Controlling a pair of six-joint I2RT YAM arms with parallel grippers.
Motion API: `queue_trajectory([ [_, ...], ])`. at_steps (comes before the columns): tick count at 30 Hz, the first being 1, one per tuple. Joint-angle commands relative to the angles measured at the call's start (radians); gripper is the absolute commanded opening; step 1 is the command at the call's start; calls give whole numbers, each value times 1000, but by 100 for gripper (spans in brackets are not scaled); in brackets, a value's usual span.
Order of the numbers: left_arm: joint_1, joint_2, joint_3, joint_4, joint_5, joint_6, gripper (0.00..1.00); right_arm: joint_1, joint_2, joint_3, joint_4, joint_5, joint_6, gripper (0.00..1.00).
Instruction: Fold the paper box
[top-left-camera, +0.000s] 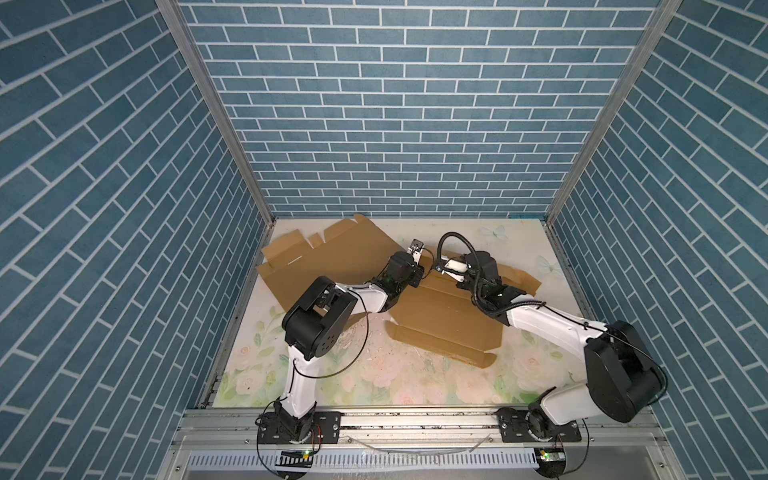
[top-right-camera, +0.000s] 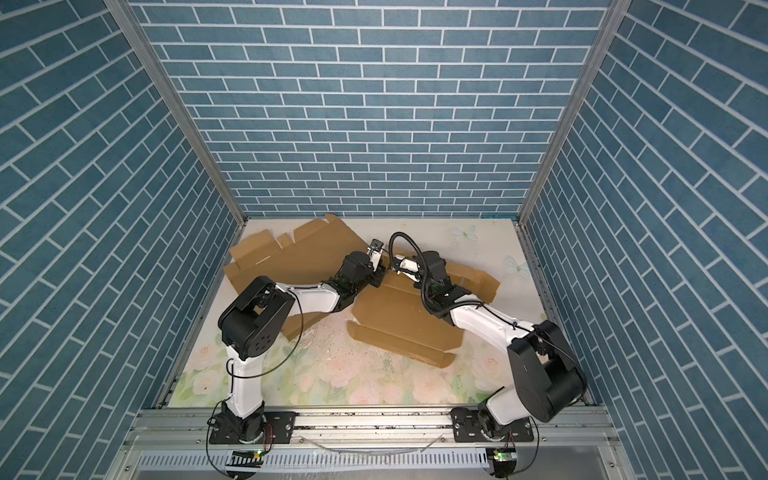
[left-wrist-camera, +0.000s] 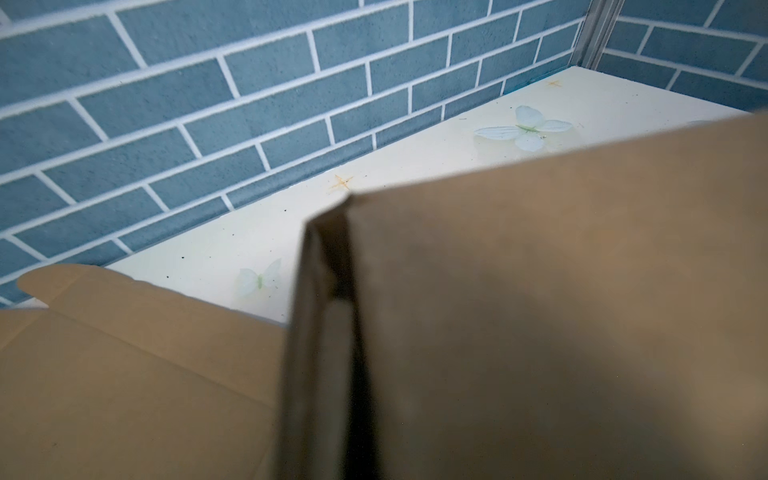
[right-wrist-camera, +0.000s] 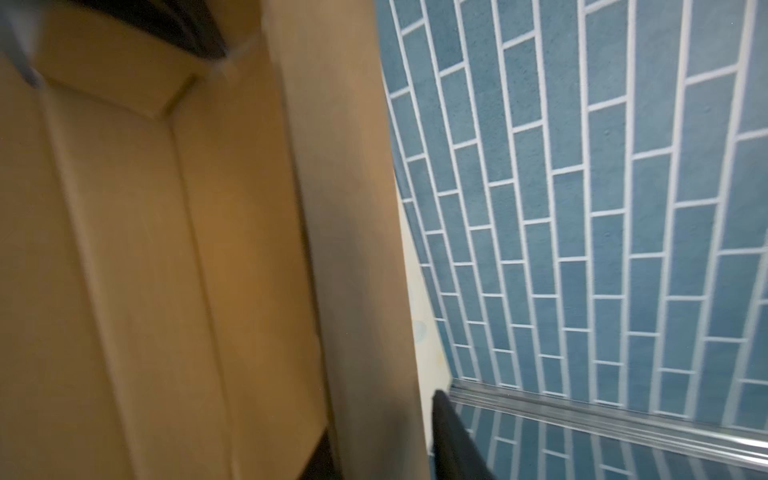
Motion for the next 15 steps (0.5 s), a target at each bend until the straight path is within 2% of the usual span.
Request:
queue_trajectory([
  [1,-4,-26,-49,75,7,51,0,-38,-81,76,-284,-252,307,41],
  [4,-5,-39,-86,126,3,51,0,-78,-107,134,-439,-460,426,42],
  [7,-12,-45,-103,152,5,64,0,-123,-129,170,-472,-634,558,41],
  [8,-13,-45,-105,150,8,70,0,-130,-125,186,-470,-640,601,42],
  [11,-20,-46,-100,133,7,89,0,-152,-64,305,-522,-562,795,43],
  [13,-20,-44,-88,107,9,100,0,-158,28,439,-650,-508,858,43],
  [15,-20,-44,-73,72,8,120,0,-158,115,541,-750,-503,892,43],
])
